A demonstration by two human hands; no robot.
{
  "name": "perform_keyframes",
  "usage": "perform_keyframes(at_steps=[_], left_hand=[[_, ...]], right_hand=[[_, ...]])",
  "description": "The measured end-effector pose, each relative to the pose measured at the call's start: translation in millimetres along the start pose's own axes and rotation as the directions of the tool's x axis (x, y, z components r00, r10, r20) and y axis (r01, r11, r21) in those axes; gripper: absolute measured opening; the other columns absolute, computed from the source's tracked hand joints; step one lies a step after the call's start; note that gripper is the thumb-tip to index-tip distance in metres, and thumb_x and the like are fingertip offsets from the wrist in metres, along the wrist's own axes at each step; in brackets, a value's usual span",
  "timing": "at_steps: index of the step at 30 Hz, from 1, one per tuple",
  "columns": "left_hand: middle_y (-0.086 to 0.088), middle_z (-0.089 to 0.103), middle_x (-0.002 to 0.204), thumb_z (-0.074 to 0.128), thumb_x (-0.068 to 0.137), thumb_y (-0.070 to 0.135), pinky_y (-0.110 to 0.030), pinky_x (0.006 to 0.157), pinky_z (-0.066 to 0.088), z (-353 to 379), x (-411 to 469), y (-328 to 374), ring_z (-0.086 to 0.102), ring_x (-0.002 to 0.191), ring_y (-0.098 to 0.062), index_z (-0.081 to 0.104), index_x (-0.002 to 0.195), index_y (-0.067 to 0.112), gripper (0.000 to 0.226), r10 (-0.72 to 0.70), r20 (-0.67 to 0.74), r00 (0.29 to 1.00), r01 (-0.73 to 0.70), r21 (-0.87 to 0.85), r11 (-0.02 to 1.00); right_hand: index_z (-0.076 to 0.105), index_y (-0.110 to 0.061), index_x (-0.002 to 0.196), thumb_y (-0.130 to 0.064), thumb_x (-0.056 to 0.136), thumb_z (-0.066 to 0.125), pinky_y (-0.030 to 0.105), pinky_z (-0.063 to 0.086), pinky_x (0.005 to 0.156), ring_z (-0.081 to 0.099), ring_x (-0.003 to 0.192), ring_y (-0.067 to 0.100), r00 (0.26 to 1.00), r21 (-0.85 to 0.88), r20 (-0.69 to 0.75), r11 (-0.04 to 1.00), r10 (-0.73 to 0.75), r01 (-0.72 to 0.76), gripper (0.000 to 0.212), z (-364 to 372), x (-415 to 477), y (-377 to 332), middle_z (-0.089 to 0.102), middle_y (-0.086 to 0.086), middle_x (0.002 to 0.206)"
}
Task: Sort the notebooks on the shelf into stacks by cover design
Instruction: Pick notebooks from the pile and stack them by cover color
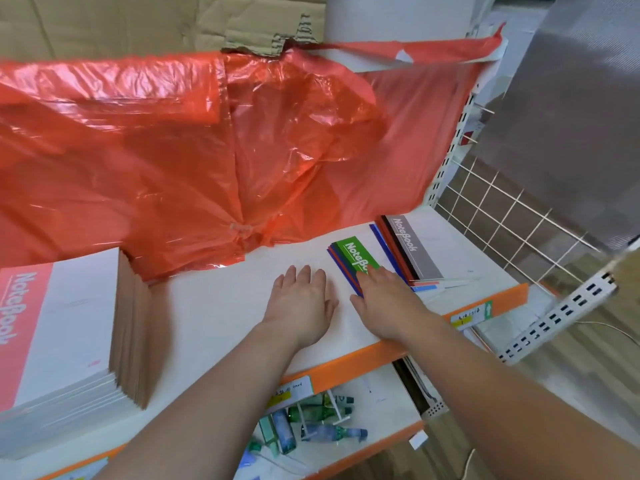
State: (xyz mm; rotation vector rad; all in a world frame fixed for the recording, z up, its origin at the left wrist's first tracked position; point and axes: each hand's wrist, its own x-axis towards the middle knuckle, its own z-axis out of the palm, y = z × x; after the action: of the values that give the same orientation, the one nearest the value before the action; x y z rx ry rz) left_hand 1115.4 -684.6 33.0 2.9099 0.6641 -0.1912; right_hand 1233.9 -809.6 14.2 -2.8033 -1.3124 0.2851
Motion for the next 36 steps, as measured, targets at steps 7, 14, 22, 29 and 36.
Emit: perform_keyframes(at_steps=[7,14,22,29,36], left_hand=[[-0.013,0.029,0.157,0.034,0.102,0.048,-0.045,0.120,0.018,-3,23,9,0.020,0.147,-0.038,0.028,0.148,0.015,0.058,0.049,0.007,0.999,-0.049,-0.015,0.999],[-0.011,0.033,0.154,0.034,0.101,0.049,-0.042,0.118,0.020,6,42,22,0.025,0.144,-0.034,0.028,0.149,0.016,0.058,0.092,0.027,0.995,-0.092,-0.022,0.996],[-0.008,0.038,0.150,0.037,0.100,0.050,-0.041,0.117,0.023,14,62,21,0.030,0.141,-0.033,0.033,0.146,0.017,0.057,0.118,0.024,0.993,-0.117,-0.047,0.992],[-0.007,0.054,0.134,0.045,0.099,0.043,-0.040,0.108,0.038,16,73,25,0.047,0.125,-0.028,0.050,0.129,0.015,0.041,0.139,-0.075,0.987,-0.150,-0.163,0.975],[-0.009,0.070,0.087,0.048,0.100,0.036,-0.033,0.073,0.044,5,80,30,0.063,0.089,-0.030,0.067,0.088,0.007,0.037,-0.185,-0.045,0.982,0.100,-0.709,0.699]], right_hand=[[0.027,-0.007,0.147,-0.041,0.101,0.029,0.047,0.020,0.118,0.019,0.144,0.035,0.969,-0.037,-0.067,0.969,0.240,-0.242,0.057,-4,22,47,0.025,0.018,0.155],[0.037,-0.002,0.139,-0.037,0.103,0.033,0.043,0.037,0.107,0.037,0.133,0.035,0.928,-0.013,-0.024,0.928,0.373,-0.373,0.051,6,24,71,0.039,0.022,0.144],[0.058,-0.009,0.106,-0.027,0.099,0.052,0.032,0.044,0.068,0.065,0.092,0.028,0.952,-0.013,-0.106,0.957,0.287,-0.290,0.021,-10,20,69,0.066,0.010,0.103],[0.051,-0.005,0.115,0.003,0.087,0.052,0.036,0.049,0.072,0.066,0.091,0.029,0.962,-0.132,-0.126,0.957,0.244,-0.260,0.029,-23,6,54,0.067,0.011,0.105],[0.058,-0.013,0.068,-0.015,0.053,0.086,0.021,0.023,0.038,0.051,0.035,0.021,0.942,-0.162,-0.334,0.986,-0.025,-0.031,0.032,-10,3,10,0.054,0.001,0.047]])
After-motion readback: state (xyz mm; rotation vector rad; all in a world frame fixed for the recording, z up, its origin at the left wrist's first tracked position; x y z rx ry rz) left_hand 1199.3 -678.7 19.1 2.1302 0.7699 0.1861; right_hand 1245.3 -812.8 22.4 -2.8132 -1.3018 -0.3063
